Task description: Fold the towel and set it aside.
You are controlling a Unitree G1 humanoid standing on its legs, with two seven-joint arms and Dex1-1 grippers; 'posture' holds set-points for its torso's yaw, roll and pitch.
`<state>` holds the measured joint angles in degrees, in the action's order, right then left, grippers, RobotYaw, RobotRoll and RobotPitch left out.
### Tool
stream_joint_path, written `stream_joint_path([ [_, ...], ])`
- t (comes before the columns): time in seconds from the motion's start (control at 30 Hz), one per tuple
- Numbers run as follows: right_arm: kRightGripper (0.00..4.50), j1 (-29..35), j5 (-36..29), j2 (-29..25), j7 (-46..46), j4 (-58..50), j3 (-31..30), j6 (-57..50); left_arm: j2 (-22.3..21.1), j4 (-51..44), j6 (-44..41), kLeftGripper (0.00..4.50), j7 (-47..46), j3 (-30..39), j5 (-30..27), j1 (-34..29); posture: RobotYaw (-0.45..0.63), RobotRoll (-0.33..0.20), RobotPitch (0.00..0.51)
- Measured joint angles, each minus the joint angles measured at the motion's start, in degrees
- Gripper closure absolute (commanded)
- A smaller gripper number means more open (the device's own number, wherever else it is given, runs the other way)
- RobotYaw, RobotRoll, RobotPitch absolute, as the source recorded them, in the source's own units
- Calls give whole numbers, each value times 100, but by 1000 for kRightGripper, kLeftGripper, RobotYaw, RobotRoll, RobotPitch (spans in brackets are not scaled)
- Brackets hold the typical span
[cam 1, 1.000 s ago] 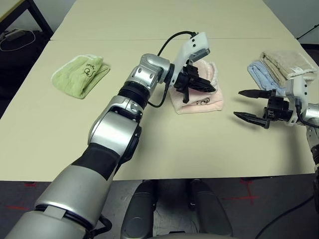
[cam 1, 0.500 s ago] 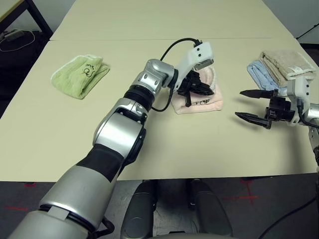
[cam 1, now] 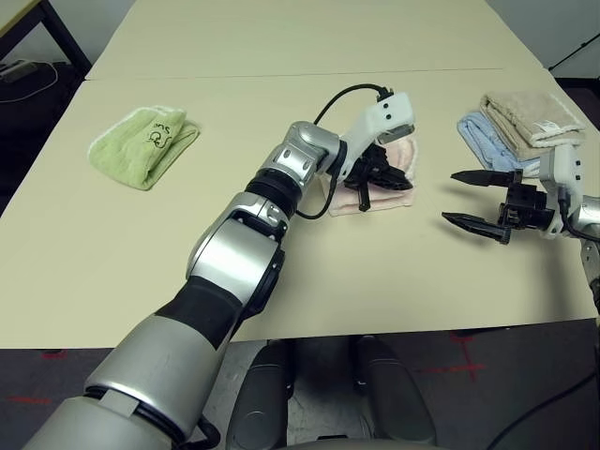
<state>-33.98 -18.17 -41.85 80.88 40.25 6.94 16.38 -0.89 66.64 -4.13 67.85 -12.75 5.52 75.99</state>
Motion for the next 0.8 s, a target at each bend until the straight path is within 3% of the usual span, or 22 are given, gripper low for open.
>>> stream_joint_path([
  [0.2, 0, -7, 1, 0, -1, -2, 0, -11, -77, -6, 28, 28, -107, 30, 26, -17, -9, 0, 186],
  [0.4, 0, -147, 21, -4, 0, 69, -1, -4, -361, -377, -299, 28, 318, 164, -139, -16, 10, 0, 180],
  [0.53, 0, -342, 86, -5, 0, 276, -9, 32, -815, -1688, -1165, 28, 821, 391, -624, -268, 20, 0, 178],
  [0.7, 0, -445, 161, 2, 15, 470, -10, 119, -1660, -3861, -2644, 28, 1113, 500, -1238, -1587, 34, 0, 178],
  [0.8, 0, -550, 162, 78, -70, 511, 6, 60, -2076, -4596, -2931, 28, 750, 681, -1346, -2062, 35, 0, 179],
])
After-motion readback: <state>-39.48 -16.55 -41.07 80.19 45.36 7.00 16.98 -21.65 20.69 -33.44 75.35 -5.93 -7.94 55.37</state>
